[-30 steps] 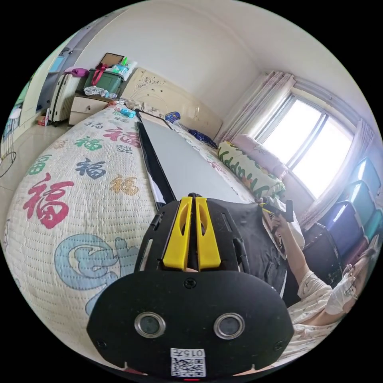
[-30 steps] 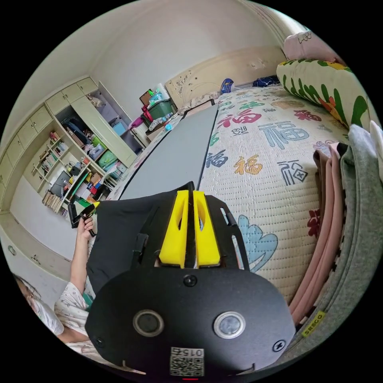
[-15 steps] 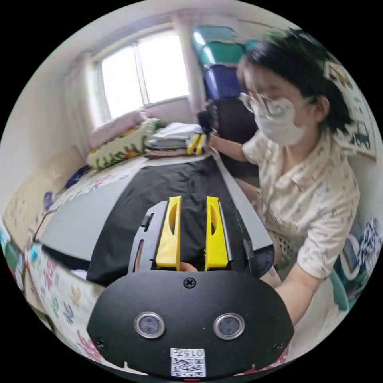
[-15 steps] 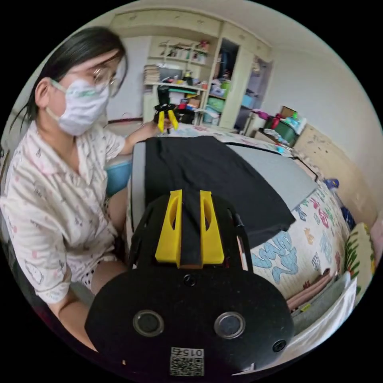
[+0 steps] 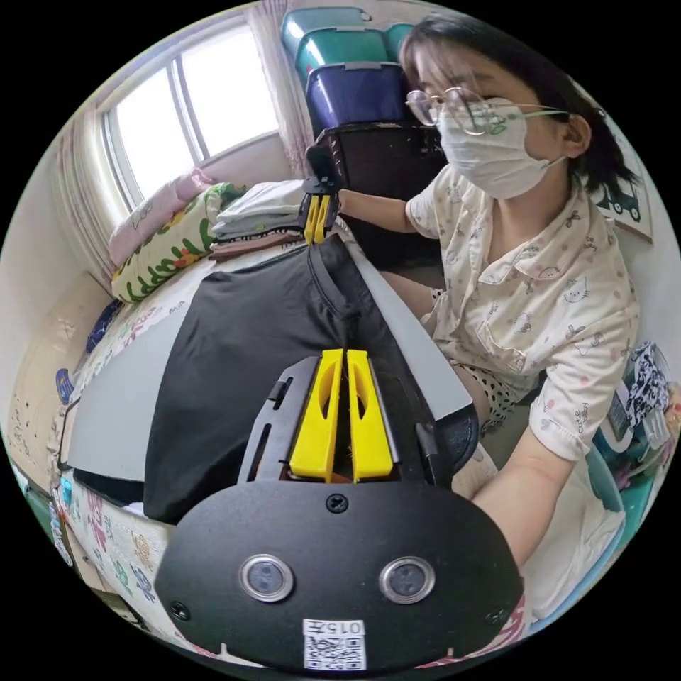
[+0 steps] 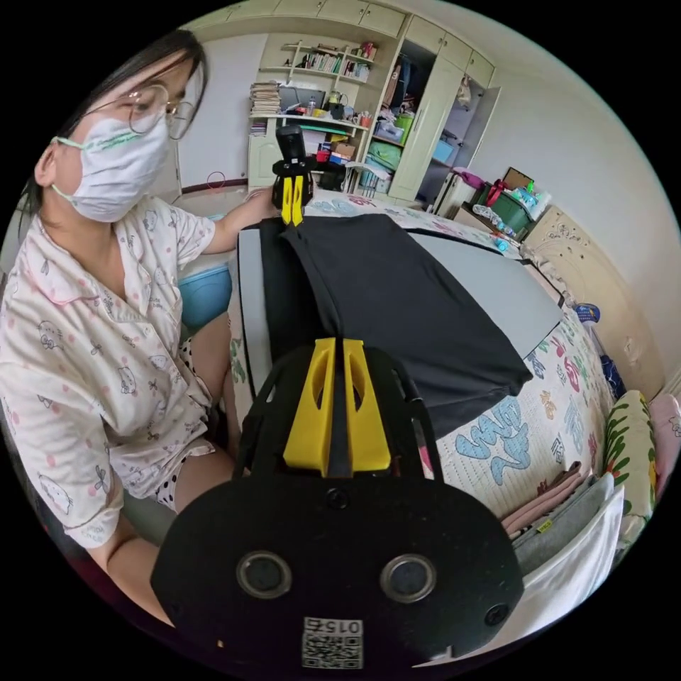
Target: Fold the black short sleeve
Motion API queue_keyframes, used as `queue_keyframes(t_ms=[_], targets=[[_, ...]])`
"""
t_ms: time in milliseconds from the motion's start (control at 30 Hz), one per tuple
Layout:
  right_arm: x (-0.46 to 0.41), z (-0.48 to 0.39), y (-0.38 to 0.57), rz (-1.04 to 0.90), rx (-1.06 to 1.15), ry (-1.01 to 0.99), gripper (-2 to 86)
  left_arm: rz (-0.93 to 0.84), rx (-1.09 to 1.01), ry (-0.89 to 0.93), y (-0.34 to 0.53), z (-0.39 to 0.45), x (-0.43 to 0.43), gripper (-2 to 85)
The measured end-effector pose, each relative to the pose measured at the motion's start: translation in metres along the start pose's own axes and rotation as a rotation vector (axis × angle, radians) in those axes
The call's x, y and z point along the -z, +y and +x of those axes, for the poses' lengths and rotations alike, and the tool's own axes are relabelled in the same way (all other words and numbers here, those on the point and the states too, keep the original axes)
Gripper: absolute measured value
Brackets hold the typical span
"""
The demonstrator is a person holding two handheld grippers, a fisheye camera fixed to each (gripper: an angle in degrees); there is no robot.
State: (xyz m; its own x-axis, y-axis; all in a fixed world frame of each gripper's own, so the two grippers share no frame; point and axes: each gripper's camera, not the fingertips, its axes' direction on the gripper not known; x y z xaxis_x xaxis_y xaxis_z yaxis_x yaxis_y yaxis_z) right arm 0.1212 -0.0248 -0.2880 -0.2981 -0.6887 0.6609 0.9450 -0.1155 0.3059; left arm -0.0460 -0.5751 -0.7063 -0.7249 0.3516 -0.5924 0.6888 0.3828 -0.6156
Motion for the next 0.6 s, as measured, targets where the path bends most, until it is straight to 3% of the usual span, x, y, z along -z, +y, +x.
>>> queue_keyframes(t_ms=[133,267,367,467,533,600], targets=[[-0.054,-0.024,0.003,-0.190,0.021,-0.003,2.0,-0.124,-0.032,0.068,0.025,0.020,-0.038,1.8],[-0.052,-0.025,0.009,-0.148,-0.023,-0.015,4.3,-0.114,-0.025,0.082,0.076,0.042,-0.032,4.4],[-0.030,-0.030,0.004,-0.011,-0.067,0.008,5.1,0.040,0.053,-0.017,0.157,0.062,0.034,7.6],[-0.023,-0.048,-0.025,0.112,-0.081,0.044,6.1,0.219,0.370,-0.246,0.283,0.053,0.113,7.7],[-0.041,-0.060,-0.060,0.165,-0.084,0.026,6.6,0.279,0.786,-0.416,0.408,0.027,0.154,7.7],[-0.064,-0.069,-0.087,0.192,-0.058,-0.034,6.7,0.316,1.089,-0.440,0.513,0.015,0.171,9.5]])
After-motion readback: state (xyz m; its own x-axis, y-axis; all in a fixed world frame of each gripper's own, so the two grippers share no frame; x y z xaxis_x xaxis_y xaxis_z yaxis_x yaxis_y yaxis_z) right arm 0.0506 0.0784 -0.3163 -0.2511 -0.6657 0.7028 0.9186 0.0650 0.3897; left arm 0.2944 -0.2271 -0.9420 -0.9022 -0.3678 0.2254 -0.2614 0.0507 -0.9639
